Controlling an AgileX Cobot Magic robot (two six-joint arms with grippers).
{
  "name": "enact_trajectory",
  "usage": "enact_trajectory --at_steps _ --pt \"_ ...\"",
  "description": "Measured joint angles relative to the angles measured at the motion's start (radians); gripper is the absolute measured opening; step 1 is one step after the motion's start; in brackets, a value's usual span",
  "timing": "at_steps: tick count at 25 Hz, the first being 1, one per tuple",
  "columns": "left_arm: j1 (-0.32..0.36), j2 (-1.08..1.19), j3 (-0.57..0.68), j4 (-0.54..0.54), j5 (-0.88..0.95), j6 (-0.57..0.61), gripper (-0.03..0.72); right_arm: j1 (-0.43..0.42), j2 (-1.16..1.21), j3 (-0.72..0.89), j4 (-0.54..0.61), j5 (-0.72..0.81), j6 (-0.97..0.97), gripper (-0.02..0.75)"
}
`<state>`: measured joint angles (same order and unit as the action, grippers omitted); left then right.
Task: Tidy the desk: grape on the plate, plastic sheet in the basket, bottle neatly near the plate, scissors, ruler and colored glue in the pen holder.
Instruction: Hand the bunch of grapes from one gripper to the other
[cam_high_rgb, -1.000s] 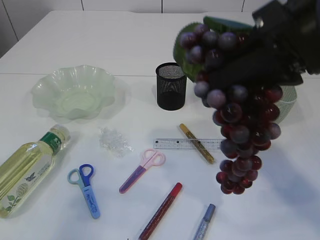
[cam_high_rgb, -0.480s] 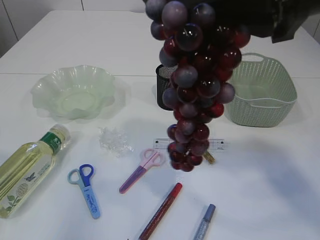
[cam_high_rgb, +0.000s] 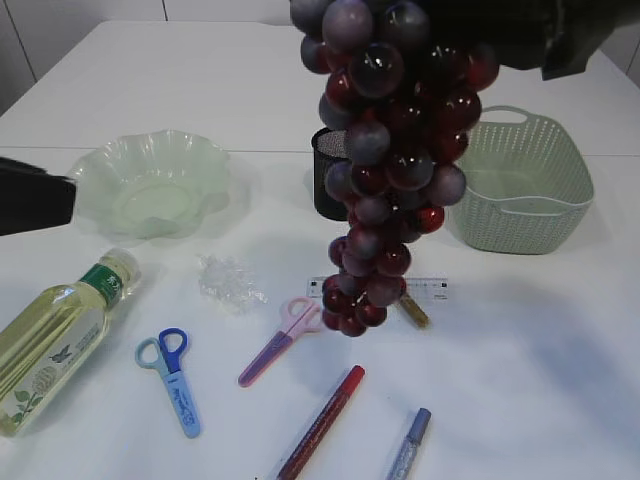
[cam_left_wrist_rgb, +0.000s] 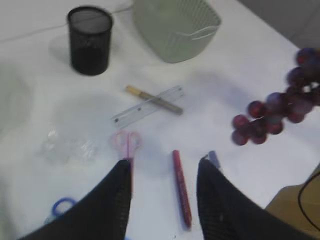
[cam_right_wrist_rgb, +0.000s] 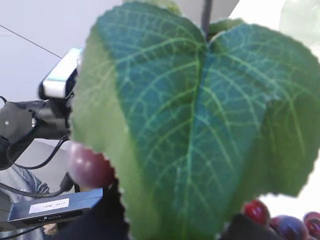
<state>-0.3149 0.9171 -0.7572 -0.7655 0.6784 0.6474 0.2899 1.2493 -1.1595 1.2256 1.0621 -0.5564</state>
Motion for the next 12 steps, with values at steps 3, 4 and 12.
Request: enact_trajectory --at_steps 3,4,12 --pt "-0.039 0.017 0.0 -0.182 -0.016 0.231 0.322 0.0 0.0 0.0 0.001 -0.001 -0.002 0.152" --pt "-0.046 0.028 0.0 -0.241 -0.02 0.287 0.322 0.0 0.0 0.0 0.006 -0.001 -0.004 0.152" --pt "-0.114 0.172 0.0 -0.565 -0.015 0.627 0.322 0.0 0.0 0.0 0.085 -0.003 -0.057 0.152"
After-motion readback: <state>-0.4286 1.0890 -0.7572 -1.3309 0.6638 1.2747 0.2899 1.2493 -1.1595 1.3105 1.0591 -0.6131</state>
